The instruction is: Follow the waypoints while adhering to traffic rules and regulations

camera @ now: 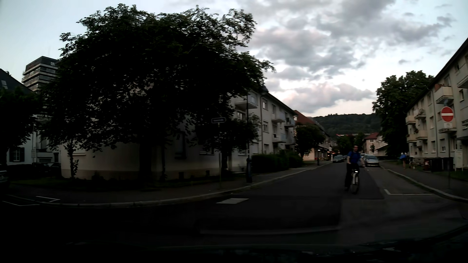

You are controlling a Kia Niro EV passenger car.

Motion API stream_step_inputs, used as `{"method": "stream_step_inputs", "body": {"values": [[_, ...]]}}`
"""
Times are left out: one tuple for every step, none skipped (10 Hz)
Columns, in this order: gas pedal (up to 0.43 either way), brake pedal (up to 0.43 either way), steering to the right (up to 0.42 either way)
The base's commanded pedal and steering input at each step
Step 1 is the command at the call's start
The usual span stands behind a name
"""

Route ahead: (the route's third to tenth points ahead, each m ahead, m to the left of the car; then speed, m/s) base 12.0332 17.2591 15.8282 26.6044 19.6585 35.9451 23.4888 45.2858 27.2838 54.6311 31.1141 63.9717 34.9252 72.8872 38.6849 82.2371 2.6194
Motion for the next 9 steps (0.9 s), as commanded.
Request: {"method": "stream_step_inputs", "body": {"values": [[0.197,0.000,-0.689],[0.197,0.000,-0.690],[0.209,0.000,-0.690],[0.209,0.000,-0.690],[0.209,0.000,-0.685],[0.209,0.000,-0.678],[0.209,0.000,-0.671],[0.209,0.000,-0.657],[0.209,0.000,-0.641]]}}
